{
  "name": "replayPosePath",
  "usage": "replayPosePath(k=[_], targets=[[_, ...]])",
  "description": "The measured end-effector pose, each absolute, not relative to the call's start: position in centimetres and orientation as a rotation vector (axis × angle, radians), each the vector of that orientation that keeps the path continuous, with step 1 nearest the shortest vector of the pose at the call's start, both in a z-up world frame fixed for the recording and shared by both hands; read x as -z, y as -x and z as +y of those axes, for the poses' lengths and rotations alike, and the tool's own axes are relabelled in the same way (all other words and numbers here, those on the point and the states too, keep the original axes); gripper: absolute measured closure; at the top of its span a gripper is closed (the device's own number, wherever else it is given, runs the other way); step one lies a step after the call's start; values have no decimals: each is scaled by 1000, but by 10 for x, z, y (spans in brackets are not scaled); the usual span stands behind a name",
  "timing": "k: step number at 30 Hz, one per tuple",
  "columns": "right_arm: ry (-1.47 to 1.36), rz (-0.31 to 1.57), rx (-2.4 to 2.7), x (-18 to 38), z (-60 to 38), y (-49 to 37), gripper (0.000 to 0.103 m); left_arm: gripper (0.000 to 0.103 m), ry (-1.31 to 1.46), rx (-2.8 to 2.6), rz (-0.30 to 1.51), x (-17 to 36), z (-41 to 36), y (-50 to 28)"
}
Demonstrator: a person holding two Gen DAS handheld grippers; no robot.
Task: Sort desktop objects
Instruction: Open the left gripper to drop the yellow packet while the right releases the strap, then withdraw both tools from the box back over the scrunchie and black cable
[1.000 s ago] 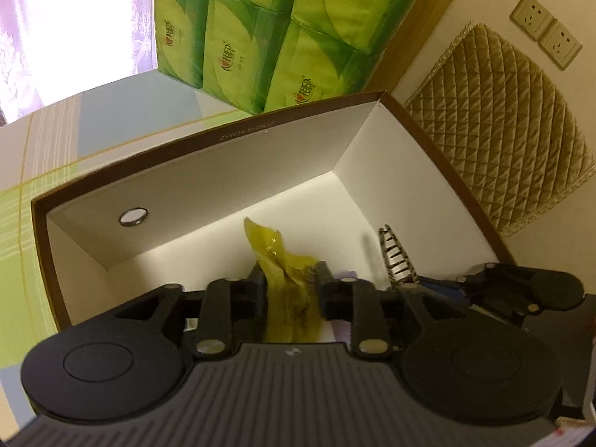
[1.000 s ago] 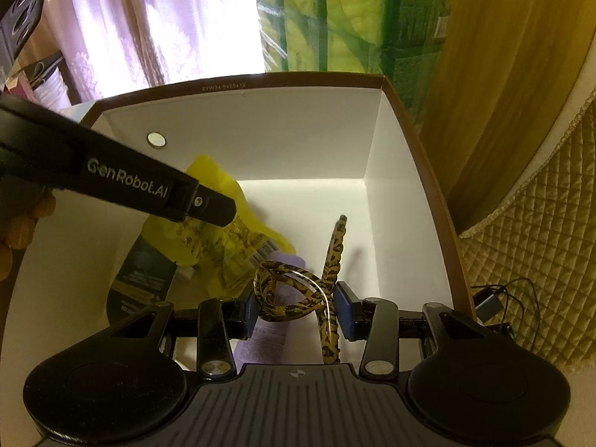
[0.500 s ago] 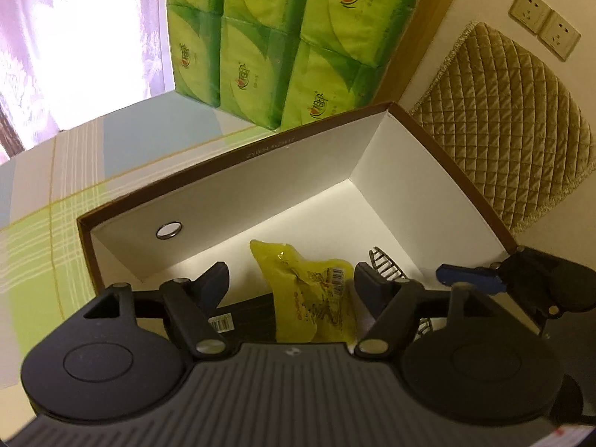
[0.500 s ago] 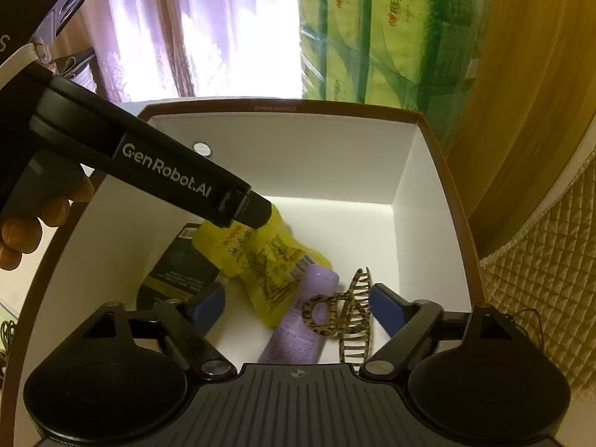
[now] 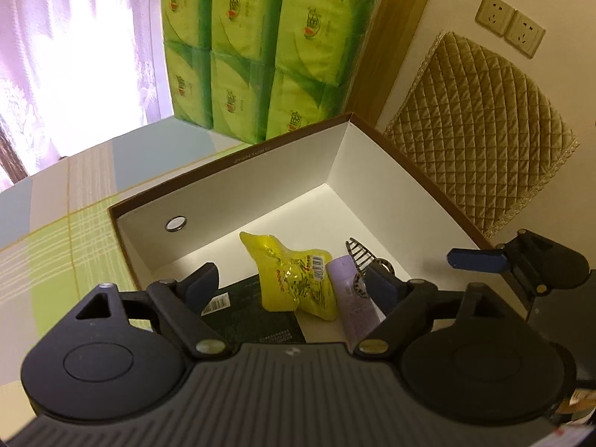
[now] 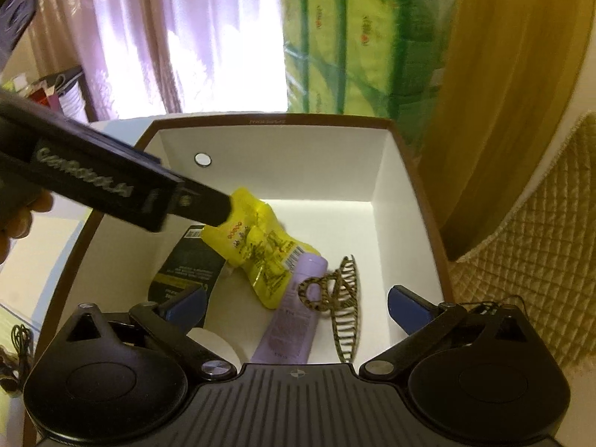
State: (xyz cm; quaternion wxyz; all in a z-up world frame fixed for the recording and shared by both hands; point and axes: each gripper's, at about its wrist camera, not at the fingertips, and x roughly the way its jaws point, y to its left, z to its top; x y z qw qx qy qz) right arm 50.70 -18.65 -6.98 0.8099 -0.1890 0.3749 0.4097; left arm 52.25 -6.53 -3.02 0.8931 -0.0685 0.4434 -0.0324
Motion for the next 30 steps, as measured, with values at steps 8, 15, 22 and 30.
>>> replayPosePath(k=[8,15,22,30], targets=[[354,799,-831,57,-203,-494,2,16,119,49,892,15,-68,-493],[315,798,-802,46,-217,-478,2,14,125,34,854,-1,-71,-465],[288,777,-760,34,-228,-459,2,10,105,8,803,-17,-72,-436],[296,754,-721,22,-237,-433,2,4,86,-20,735,-33,-73,-397]])
